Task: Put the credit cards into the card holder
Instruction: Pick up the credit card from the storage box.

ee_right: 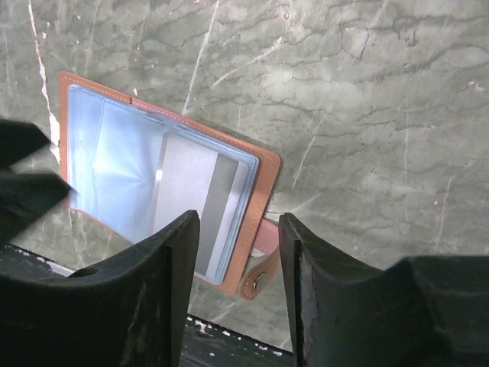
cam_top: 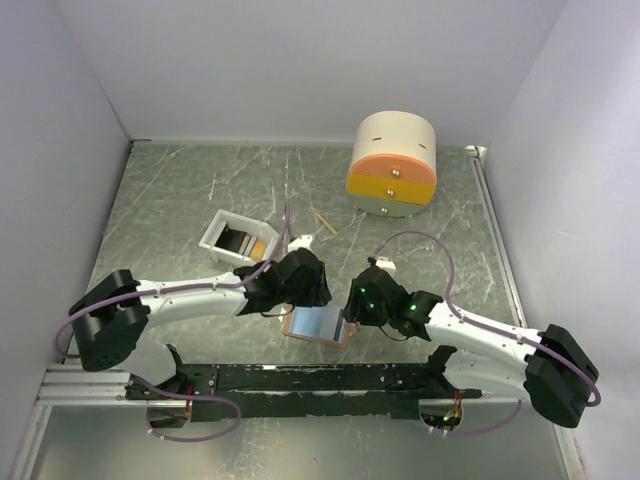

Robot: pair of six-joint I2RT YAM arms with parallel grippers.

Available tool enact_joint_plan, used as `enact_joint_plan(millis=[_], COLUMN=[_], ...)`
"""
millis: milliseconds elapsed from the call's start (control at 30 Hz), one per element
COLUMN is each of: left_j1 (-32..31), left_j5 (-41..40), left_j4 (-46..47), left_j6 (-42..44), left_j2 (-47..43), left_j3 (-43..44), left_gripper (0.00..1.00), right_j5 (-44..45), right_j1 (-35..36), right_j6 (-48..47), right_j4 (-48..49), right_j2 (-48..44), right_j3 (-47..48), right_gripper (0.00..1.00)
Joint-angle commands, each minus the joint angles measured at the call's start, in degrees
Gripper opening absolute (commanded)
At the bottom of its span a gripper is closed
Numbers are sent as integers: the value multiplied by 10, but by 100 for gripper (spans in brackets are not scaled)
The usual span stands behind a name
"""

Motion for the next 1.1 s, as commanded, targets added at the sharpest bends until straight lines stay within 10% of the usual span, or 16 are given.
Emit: enact_joint_plan(millis=[0,567,1067], left_j1=[40,239,270], left_j5=[-105,-208,-236], left_j4=[-157,-191,-154], left_j6=[101,432,515], left_j2=[-44,29,176], left_j3=[71,176,205], left_gripper=[58,92,91], right_j5=[21,26,24], right_j1=[-1,-2,-1], right_j6=[-10,-37,-54], right_j4=[-17,4,19], right_j2=[-20,-36,-66], right_j3=[14,42,46], right_gripper=[47,86,94])
